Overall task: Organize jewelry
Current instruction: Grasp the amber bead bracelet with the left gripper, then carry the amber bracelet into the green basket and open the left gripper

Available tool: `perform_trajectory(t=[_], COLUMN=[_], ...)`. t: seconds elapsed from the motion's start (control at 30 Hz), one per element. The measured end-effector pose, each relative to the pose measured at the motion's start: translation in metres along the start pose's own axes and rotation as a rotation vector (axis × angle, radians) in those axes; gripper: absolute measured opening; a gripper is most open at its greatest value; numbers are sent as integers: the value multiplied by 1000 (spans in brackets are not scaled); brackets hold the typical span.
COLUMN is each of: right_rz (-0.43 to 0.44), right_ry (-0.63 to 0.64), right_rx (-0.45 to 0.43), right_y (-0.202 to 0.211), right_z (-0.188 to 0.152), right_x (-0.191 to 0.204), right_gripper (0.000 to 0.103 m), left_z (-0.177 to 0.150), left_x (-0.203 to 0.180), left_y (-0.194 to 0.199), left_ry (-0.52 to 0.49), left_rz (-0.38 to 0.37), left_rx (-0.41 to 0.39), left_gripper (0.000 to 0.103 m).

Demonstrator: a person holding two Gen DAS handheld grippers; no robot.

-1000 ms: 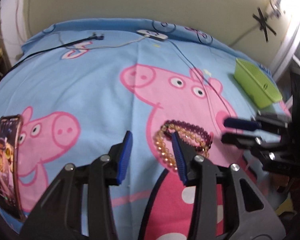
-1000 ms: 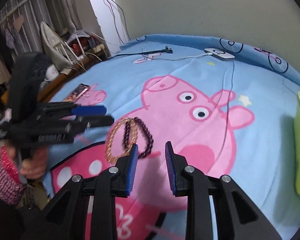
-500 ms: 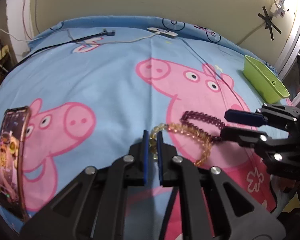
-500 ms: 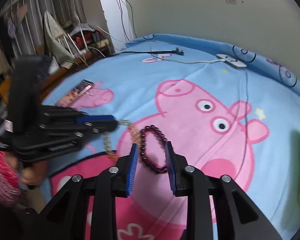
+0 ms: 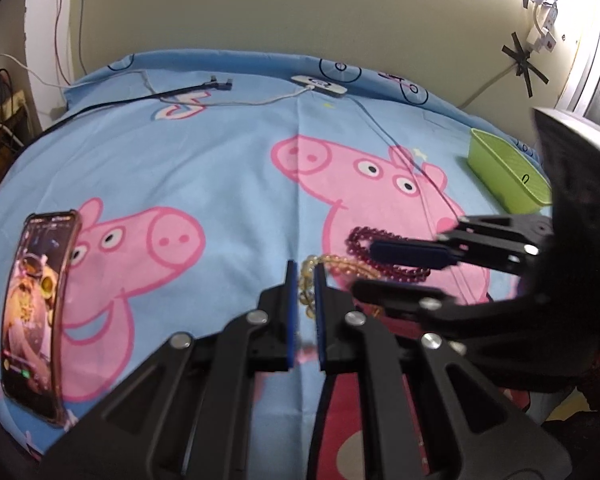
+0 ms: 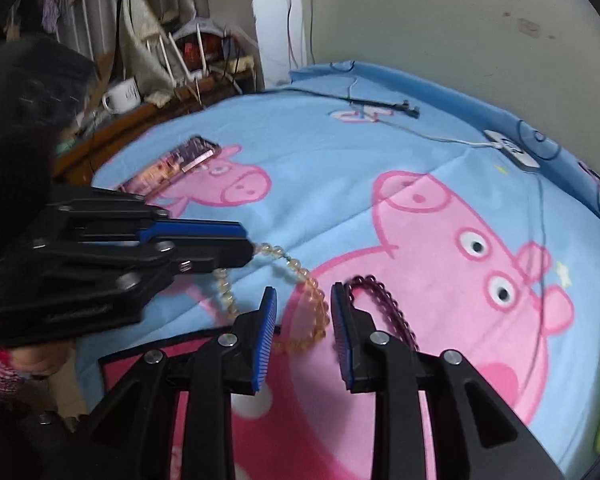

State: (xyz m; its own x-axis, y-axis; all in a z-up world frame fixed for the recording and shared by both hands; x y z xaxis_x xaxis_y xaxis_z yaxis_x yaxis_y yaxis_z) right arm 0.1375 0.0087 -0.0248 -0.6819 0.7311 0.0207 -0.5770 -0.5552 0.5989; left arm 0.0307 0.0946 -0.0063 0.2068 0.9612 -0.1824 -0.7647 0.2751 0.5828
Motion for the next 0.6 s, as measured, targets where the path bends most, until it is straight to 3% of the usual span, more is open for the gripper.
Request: perform_trajectory(t=[0.13, 0.33, 0.47, 0.6], right_rz=[14, 39, -6, -115], right_ry=[4, -118, -215, -321], right_rx=[28, -92, -179, -271], right_y=[-13, 30, 72, 125], right_z=[0, 1, -7, -23], right_x=[-3, -22, -56, -110], right_gripper=[0, 0, 0, 0], left_z=[-1, 16, 42, 74], left_x=[1, -23, -71, -149], left_y=[2, 1, -15, -44], left_ry=[2, -29, -90, -185], left_rz=[7, -32, -123, -245], left_rx=[4, -5, -20, -33], left_gripper=[7, 7, 7, 7])
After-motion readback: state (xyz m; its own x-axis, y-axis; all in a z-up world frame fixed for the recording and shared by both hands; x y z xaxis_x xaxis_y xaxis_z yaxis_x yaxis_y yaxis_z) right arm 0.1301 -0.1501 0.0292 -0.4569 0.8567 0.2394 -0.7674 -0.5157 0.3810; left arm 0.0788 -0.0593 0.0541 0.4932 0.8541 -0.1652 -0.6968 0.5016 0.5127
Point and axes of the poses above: each gripper's, at about its wrist camera, not at the fingertips, and y roughly against the way its jaws point, x to its left, z to its top, the point moved 4 cm from there along -y, roughly the way its jaws point, and after that the axes turned 11 degrees about -x, right-handed, at the moved point
